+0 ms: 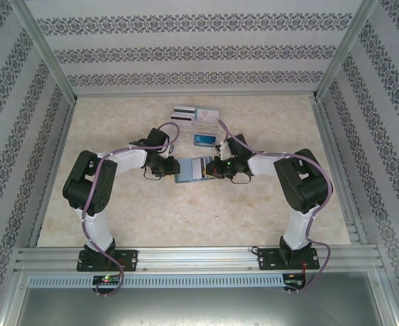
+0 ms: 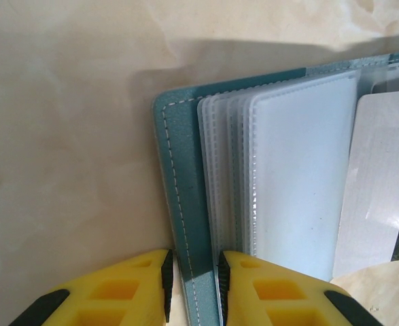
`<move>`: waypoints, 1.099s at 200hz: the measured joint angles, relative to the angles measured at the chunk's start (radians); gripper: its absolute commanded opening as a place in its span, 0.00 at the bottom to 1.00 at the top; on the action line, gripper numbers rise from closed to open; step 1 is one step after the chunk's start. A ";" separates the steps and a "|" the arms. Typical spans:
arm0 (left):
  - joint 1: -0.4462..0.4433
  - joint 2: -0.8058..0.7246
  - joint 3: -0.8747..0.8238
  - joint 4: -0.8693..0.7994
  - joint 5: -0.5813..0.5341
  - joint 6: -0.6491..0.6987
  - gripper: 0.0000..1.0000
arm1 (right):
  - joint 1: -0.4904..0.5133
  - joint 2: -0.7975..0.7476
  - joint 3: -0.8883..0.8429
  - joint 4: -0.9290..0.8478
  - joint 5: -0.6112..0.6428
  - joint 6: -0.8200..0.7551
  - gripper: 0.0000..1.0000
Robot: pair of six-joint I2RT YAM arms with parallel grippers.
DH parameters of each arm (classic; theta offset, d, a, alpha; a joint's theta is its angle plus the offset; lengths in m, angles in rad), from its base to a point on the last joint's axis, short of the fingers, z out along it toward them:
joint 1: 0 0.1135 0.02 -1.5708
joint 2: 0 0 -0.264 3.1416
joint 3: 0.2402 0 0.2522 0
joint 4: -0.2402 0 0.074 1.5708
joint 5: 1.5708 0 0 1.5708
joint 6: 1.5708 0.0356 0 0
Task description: Put the credit cards into the card holder
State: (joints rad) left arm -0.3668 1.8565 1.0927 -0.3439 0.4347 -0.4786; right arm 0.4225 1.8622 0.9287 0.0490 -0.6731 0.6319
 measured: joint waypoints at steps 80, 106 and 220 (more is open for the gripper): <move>0.000 0.000 0.000 0.000 0.000 0.000 0.27 | 0.006 0.000 0.036 -0.077 0.036 -0.046 0.00; 0.000 0.000 0.000 0.000 0.000 0.000 0.27 | 0.031 0.016 0.068 -0.086 0.048 -0.048 0.00; 0.000 0.000 0.000 0.000 0.000 0.000 0.27 | 0.060 0.054 0.098 -0.086 0.043 -0.029 0.00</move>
State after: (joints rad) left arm -0.3668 1.8565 1.0927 -0.3439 0.4351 -0.4786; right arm 0.4824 1.9160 1.0271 -0.0368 -0.6304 0.6029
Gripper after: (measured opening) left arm 0.271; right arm 0.060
